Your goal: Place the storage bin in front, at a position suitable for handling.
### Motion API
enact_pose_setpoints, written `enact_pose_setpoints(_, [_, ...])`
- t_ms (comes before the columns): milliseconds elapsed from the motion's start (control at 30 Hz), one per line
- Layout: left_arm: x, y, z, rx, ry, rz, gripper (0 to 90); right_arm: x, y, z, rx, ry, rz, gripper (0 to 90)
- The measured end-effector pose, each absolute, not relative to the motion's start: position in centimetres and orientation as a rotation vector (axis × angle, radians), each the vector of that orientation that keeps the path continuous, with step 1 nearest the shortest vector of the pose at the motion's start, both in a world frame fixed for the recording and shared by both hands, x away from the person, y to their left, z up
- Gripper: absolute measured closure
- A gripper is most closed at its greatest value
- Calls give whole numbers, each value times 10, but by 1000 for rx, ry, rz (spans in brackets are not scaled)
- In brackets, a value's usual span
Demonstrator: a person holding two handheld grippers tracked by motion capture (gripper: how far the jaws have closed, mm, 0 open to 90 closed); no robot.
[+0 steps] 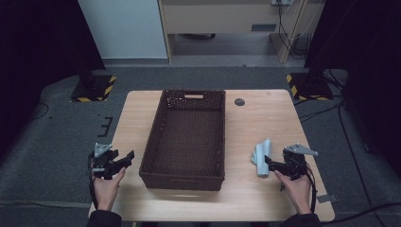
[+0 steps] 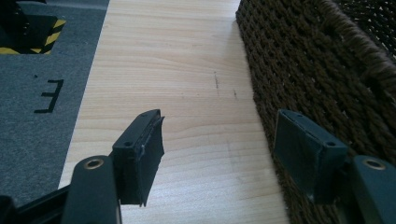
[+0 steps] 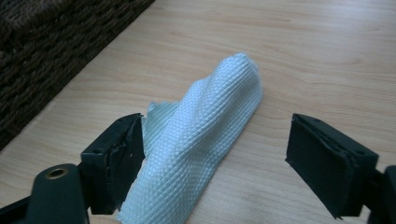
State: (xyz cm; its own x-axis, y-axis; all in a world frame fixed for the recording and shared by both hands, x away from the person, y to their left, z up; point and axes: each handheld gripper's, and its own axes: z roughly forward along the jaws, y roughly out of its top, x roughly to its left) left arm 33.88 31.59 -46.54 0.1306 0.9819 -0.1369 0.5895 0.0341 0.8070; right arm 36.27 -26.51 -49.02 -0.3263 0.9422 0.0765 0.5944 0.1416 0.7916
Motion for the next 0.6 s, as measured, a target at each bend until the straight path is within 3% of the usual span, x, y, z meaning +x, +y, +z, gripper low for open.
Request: enact_pose_setpoints(600, [338, 315, -470, 1656, 1541, 652, 338, 383, -252, -513, 1517, 2113, 952, 368])
